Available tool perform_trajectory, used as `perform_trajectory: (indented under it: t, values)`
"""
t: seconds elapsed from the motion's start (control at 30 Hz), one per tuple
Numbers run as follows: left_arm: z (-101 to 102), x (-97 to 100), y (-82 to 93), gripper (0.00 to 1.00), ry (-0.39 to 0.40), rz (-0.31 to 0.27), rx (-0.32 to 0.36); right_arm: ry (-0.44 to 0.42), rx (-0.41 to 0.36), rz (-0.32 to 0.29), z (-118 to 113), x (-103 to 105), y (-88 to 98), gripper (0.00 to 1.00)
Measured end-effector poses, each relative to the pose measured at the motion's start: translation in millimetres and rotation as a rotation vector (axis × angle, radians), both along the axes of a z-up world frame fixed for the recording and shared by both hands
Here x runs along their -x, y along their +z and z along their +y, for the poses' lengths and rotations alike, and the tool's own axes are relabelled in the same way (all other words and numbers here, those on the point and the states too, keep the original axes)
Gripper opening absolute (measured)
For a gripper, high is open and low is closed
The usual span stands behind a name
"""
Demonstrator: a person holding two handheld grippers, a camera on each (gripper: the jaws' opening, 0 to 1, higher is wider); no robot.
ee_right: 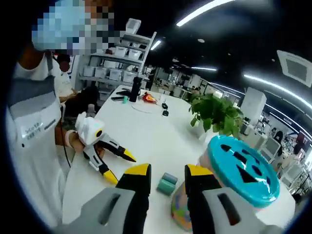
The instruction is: Arrange the toys in the designated storage area by placing each visible toy with the group until no toy remains scattered across the table.
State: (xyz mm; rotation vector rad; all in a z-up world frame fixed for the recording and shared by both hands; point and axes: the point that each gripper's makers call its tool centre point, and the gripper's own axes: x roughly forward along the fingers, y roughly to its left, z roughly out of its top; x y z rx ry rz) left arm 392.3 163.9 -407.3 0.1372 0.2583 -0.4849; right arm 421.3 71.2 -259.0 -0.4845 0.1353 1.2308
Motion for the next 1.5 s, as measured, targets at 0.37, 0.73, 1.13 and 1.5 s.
perform_trajectory:
  t: [0.37, 0.73, 1.13, 1.5]
  values:
    - [1, 0.9, -1.1, 0.60, 0.000, 0.001, -0.008, -0.065, -0.150, 0.249, 27, 17, -80.5, 0.30]
    - [1, 1.0, -1.2, 0.60, -0.002, 0.002, -0.006, -0.226, -0.269, 0.130, 26, -7, -118.3, 0.30]
    - [0, 0.4, -1.3, 0.59, -0.002, 0.002, -0.009, -0.256, -0.253, 0.137, 23, -11, -132.5, 0.29]
    - [0, 0.4, -1.6, 0.59, -0.002, 0.001, -0.013, -0.320, -0.245, 0.134, 32, -32, -132.1, 0.41]
